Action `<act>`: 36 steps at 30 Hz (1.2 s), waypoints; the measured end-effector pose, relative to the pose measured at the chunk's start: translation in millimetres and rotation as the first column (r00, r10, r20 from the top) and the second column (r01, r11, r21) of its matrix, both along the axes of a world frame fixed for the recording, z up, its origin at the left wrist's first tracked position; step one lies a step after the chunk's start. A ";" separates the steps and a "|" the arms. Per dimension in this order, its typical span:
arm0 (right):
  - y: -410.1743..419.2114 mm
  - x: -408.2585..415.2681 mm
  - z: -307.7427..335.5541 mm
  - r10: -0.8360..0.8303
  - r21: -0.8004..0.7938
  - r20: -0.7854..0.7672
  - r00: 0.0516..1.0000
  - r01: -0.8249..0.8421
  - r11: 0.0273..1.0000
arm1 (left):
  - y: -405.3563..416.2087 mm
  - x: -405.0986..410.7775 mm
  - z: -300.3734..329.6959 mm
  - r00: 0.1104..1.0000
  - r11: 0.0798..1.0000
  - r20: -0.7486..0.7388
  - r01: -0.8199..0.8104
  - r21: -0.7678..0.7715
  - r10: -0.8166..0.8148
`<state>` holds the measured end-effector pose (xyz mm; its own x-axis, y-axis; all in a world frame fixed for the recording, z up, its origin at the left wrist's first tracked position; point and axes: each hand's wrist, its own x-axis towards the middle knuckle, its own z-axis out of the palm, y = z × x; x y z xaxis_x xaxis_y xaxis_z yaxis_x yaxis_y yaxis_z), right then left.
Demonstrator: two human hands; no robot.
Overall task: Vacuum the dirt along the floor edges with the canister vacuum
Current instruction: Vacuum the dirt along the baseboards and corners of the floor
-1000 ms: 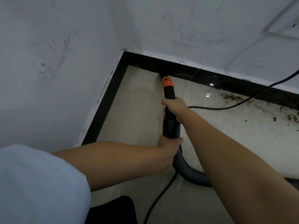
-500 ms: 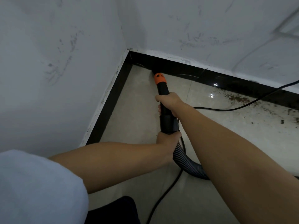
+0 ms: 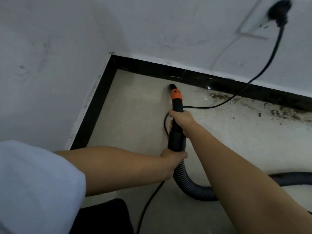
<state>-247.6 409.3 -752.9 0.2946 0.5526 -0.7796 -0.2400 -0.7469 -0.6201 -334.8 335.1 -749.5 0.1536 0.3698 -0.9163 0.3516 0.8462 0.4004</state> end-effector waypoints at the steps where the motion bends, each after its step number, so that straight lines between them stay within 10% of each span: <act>1: -8.8 7.3 0.6 -0.043 -0.005 -0.007 0.999 0.043 0.999 | -5.9 4.1 -1.8 0.999 0.999 0.017 0.045 -0.006 -0.045; 20: -127.2 67.1 40.0 -0.158 0.039 -0.064 0.985 0.161 0.986 | -97.4 35.8 11.3 0.924 0.938 0.174 0.346 -0.008 -0.339; 23: -154.8 82.1 48.0 -0.266 0.053 -0.063 0.962 0.270 0.961 | -90.7 44.0 20.7 0.775 0.813 0.329 0.581 -0.035 -0.540; 26: -172.5 103.6 50.4 -0.386 0.066 -0.070 0.920 0.391 0.918 | -41.7 69.9 20.7 0.354 0.400 0.418 0.916 0.023 -0.836; 28: -173.1 116.4 48.9 -0.453 0.070 -0.078 0.888 0.458 0.886 | -3.9 95.1 15.6 0.203 0.235 0.237 0.965 0.117 -0.950; 32: -158.5 128.4 42.0 -0.512 0.072 -0.075 0.856 0.517 0.853 | 56.4 134.8 -11.2 0.493 0.278 -0.394 0.827 0.488 -0.776; 36: -146.0 131.1 29.2 -0.506 0.078 -0.035 0.862 0.507 0.858 | 98.7 152.0 -40.4 0.505 0.076 -0.648 0.817 0.571 -0.570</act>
<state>-116.5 263.3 -723.7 0.5416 0.3919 -0.7437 -0.5795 -0.4669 -0.6680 -182.8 433.7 -789.9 0.6333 0.6900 -0.3504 0.7586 -0.4641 0.4572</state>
